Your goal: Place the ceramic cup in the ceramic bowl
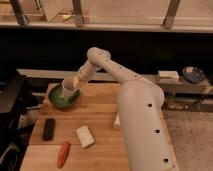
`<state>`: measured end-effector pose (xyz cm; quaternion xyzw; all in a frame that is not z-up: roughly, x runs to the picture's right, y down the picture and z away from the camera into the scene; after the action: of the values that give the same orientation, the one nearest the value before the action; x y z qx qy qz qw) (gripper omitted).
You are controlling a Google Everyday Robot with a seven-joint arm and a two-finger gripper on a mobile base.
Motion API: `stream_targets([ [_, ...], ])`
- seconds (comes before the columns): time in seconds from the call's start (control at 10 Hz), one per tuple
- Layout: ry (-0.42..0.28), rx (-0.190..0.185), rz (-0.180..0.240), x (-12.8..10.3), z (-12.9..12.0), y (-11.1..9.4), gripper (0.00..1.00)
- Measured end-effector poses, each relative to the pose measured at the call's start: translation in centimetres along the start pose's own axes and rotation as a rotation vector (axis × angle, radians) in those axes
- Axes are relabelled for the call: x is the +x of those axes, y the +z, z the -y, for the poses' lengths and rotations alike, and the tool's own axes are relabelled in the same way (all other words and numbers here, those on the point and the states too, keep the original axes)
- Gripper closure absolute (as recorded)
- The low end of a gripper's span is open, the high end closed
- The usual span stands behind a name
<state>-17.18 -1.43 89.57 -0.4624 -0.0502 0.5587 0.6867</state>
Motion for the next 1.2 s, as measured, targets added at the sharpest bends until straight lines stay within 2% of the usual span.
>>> stream_targets([
  [0.3, 0.002, 0.01, -0.023, 0.2, -0.2, 0.6, 0.43],
  [0.4, 0.006, 0.012, -0.029, 0.3, 0.0, 0.7, 0.38],
  [0.6, 0.013, 0.016, -0.039, 0.4, 0.1, 0.8, 0.37],
  [0.8, 0.009, 0.018, -0.028, -0.1, -0.2, 0.2, 0.37],
  [1.1, -0.005, 0.027, 0.047, -1.7, -0.4, -3.5, 0.37],
  [1.2, -0.012, 0.029, 0.093, -2.4, -0.6, -5.7, 0.37],
])
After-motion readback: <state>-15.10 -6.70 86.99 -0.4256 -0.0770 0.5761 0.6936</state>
